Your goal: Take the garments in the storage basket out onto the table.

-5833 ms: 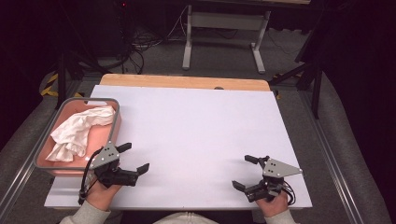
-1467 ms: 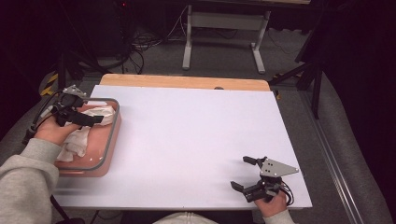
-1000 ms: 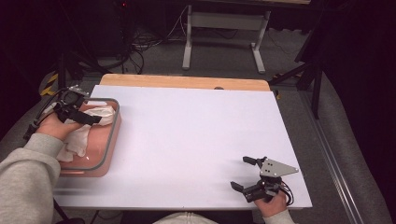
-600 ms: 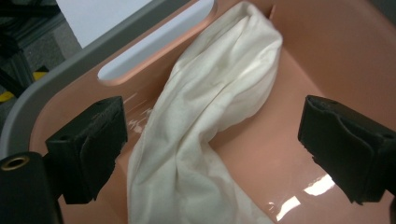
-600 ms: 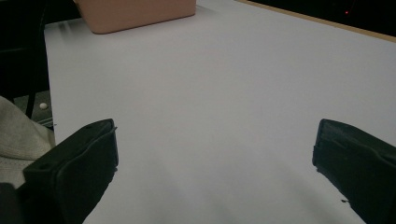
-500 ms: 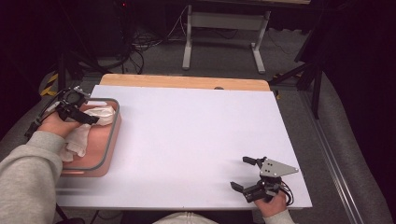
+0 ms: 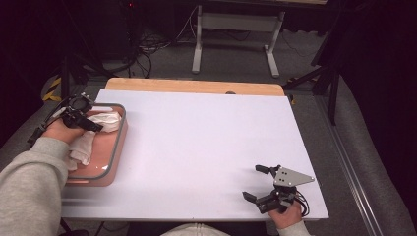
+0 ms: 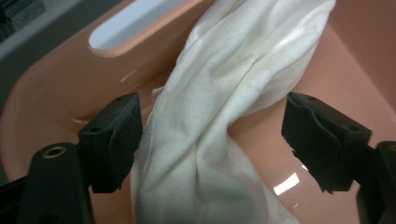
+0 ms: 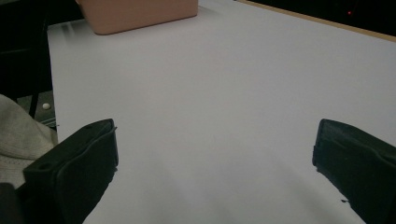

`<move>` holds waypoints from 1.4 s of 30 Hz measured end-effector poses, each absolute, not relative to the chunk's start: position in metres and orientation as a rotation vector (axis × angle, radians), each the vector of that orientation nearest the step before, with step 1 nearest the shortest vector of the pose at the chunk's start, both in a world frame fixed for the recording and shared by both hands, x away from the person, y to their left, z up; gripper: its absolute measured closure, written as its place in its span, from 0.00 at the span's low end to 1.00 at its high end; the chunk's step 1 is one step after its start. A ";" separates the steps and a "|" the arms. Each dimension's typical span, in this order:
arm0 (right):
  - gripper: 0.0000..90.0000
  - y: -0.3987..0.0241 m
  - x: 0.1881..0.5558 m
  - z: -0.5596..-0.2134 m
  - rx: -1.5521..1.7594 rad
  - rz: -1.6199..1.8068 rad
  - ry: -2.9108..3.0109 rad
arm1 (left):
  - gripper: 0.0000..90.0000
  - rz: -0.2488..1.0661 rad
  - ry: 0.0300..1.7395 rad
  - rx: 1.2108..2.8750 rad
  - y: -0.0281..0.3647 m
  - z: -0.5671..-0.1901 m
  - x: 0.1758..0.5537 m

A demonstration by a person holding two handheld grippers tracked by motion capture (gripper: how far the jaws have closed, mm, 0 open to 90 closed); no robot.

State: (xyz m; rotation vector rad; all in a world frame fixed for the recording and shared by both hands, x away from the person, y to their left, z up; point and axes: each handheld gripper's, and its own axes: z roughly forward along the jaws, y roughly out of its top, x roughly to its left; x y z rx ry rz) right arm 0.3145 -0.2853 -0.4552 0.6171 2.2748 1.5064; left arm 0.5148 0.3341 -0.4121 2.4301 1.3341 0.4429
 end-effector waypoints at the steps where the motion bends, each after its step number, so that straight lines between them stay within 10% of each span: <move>1: 0.01 -0.285 0.315 -0.455 0.615 1.509 2.276 | 0.25 0.447 1.331 2.439 0.334 -0.413 0.515; 22: 0.01 -0.286 0.315 -0.455 0.613 1.519 2.276 | 0.67 0.473 1.352 2.585 0.331 -0.424 0.519; 42: 0.01 -0.286 0.315 -0.455 0.615 1.517 2.276 | 0.77 0.460 1.276 2.475 0.336 -0.402 0.505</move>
